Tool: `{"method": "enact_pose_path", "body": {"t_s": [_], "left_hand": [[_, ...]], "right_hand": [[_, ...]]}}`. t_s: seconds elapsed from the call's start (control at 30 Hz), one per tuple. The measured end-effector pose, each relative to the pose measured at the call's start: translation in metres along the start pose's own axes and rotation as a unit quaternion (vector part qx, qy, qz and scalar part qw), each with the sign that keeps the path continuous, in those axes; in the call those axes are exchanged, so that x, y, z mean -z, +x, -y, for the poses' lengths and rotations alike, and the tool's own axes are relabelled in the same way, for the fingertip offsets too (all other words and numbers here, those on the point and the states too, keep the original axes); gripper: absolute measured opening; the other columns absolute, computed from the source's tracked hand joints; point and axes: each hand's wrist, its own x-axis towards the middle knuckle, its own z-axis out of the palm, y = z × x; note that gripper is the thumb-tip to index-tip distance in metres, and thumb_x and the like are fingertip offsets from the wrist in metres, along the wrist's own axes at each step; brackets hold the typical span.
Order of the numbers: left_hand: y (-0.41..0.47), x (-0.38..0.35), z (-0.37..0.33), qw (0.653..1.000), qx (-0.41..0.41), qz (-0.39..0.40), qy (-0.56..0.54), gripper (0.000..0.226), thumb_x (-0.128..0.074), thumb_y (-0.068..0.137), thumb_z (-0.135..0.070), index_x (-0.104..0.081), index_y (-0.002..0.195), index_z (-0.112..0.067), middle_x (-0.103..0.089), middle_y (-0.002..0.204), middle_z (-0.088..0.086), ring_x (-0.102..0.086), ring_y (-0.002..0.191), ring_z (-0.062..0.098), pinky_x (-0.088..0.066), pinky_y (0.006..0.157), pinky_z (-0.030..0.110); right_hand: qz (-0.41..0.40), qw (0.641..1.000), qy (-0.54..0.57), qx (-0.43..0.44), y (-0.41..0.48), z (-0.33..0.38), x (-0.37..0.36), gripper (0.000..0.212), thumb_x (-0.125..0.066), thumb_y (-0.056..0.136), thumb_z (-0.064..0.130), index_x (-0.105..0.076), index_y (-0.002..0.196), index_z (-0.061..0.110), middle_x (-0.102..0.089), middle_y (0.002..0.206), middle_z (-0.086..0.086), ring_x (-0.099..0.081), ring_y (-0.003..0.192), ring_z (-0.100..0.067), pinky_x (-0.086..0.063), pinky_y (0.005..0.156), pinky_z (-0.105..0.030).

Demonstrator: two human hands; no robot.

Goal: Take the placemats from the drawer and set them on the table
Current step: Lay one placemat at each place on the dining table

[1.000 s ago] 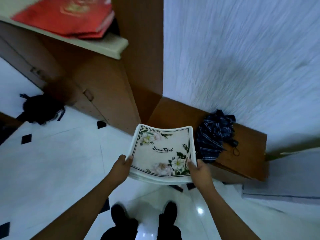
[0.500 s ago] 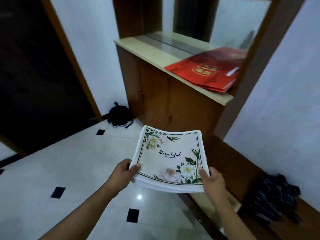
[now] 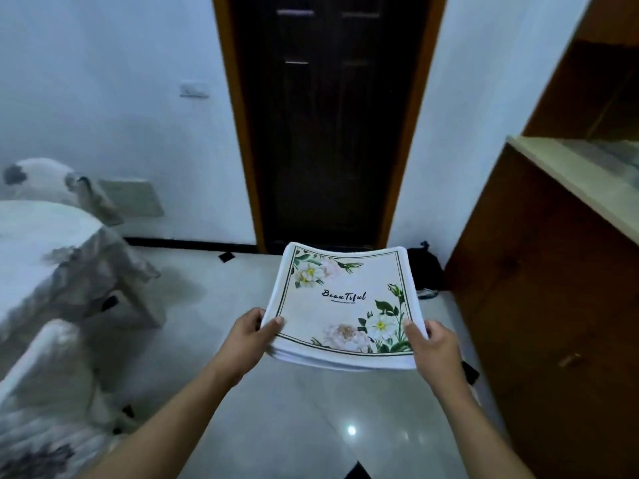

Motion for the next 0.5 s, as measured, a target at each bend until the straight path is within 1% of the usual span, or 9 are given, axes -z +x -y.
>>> {"method": "enact_pose_path", "body": {"t_s": [0.1,0.17,0.2,0.27,0.3,0.4,0.5], "left_hand": [[0.011,0.048,0.011,0.997,0.016,-0.073,-0.006,0.044,-0.064,0.076,-0.051,-0.059,0.085,-0.008,-0.058,0.073,-0.001,-0.052,0.064,0.011,-0.041,0.059,0.03],[0.02,0.076,0.016,0.992,0.025,-0.119,-0.014,0.05,-0.063,0.072,-0.056,-0.061,0.087,-0.008,-0.063,0.076,0.0,-0.055,0.067,0.01,-0.043,0.062,0.031],[0.026,0.089,0.016,0.989,0.029,-0.142,-0.022,0.045,-0.065,0.076,-0.051,-0.062,0.087,-0.008,-0.064,0.076,-0.001,-0.056,0.067,0.009,-0.044,0.063,0.029],[0.036,0.112,0.016,0.98,0.04,-0.191,-0.028,0.024,-0.067,0.088,-0.034,-0.061,0.083,-0.012,-0.063,0.072,-0.006,-0.055,0.064,0.004,-0.043,0.058,0.02],[0.041,0.122,0.017,0.975,0.041,-0.219,-0.026,0.02,-0.067,0.089,-0.03,-0.06,0.083,-0.013,-0.062,0.072,-0.007,-0.054,0.063,0.002,-0.042,0.057,0.018],[0.049,0.142,0.019,0.955,0.051,-0.292,-0.019,0.034,-0.067,0.083,-0.042,-0.061,0.086,-0.009,-0.062,0.074,-0.005,-0.055,0.065,0.005,-0.043,0.059,0.026],[0.056,0.159,0.027,0.929,0.082,-0.358,-0.04,0.024,-0.068,0.088,-0.035,-0.06,0.085,-0.013,-0.064,0.073,-0.002,-0.058,0.063,0.009,-0.048,0.058,0.035]], "right_hand": [[0.067,0.997,-0.004,0.028,0.037,0.031,-0.056,0.039,-0.063,0.09,0.037,-0.051,0.064,0.011,-0.054,0.058,-0.006,-0.049,0.052,-0.019,-0.035,0.05,-0.03],[0.112,0.992,0.004,0.056,0.064,0.052,-0.098,0.039,-0.063,0.089,0.039,-0.054,0.066,0.009,-0.058,0.06,-0.011,-0.051,0.053,-0.022,-0.037,0.052,-0.03],[0.136,0.989,0.006,0.065,0.078,0.065,-0.12,0.039,-0.063,0.089,0.039,-0.055,0.067,0.008,-0.06,0.06,-0.011,-0.052,0.053,-0.022,-0.038,0.052,-0.03],[0.188,0.977,0.013,0.097,0.101,0.091,-0.159,0.038,-0.064,0.09,0.035,-0.054,0.066,0.007,-0.058,0.059,-0.012,-0.048,0.052,-0.02,-0.035,0.051,-0.029],[0.212,0.97,0.014,0.117,0.115,0.103,-0.179,0.038,-0.064,0.09,0.035,-0.055,0.066,0.008,-0.058,0.059,-0.012,-0.05,0.052,-0.02,-0.035,0.051,-0.029],[0.286,0.946,0.007,0.154,0.154,0.139,-0.234,0.034,-0.062,0.09,0.04,-0.062,0.072,0.01,-0.068,0.066,-0.007,-0.064,0.059,-0.023,-0.044,0.052,-0.031],[0.342,0.919,-0.003,0.198,0.181,0.177,-0.288,0.031,-0.062,0.089,0.041,-0.065,0.077,0.013,-0.071,0.07,-0.003,-0.068,0.064,-0.02,-0.054,0.056,-0.038]]}}
